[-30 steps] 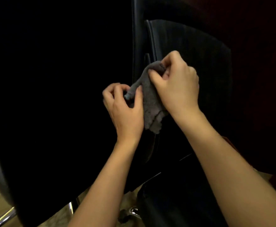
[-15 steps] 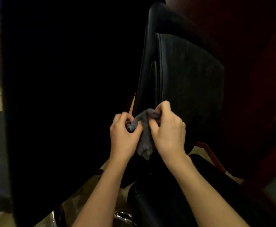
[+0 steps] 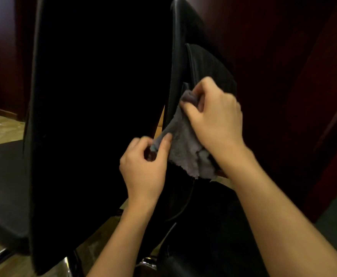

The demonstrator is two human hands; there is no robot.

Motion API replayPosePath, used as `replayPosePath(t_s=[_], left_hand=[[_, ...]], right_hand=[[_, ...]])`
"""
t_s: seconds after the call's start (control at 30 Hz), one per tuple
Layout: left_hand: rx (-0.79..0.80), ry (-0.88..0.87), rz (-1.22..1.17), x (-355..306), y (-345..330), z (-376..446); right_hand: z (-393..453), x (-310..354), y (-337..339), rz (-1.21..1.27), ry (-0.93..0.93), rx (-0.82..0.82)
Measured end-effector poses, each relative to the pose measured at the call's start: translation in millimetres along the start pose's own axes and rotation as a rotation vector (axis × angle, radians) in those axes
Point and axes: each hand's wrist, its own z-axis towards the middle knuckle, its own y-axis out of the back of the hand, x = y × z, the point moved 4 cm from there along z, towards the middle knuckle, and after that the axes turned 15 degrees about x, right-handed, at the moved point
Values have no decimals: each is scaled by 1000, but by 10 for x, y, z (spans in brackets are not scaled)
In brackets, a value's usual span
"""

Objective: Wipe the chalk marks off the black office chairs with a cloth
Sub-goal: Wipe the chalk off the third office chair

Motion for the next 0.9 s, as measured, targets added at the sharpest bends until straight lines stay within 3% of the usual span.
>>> replayPosePath(t_s=[0.2,0.3,0.47,0.63,0.7,0.8,0.9], left_hand=[[-32,-128,48,-595,160,138],[7,-174,68,-347,72,-311],[95,-103,154,153,-83,-937],[-14,-22,-67,69,44,-668],[-27,10,-51,16,57,-432],[89,39,-54,53,-12,-177],[165,-52,9,145,-68,-283]], right_hand=[[-233,57,266,184,71,-92],[-759,-92,4,272,2,-77],[-1529,-270,-504,336,-106,30],[-1032,-137,-212,266,-60,-19],[-653,-33,-37,205,-47,-8],[-417,36,-17,118,-64,78],[-681,-56,-187,110,-99,31]])
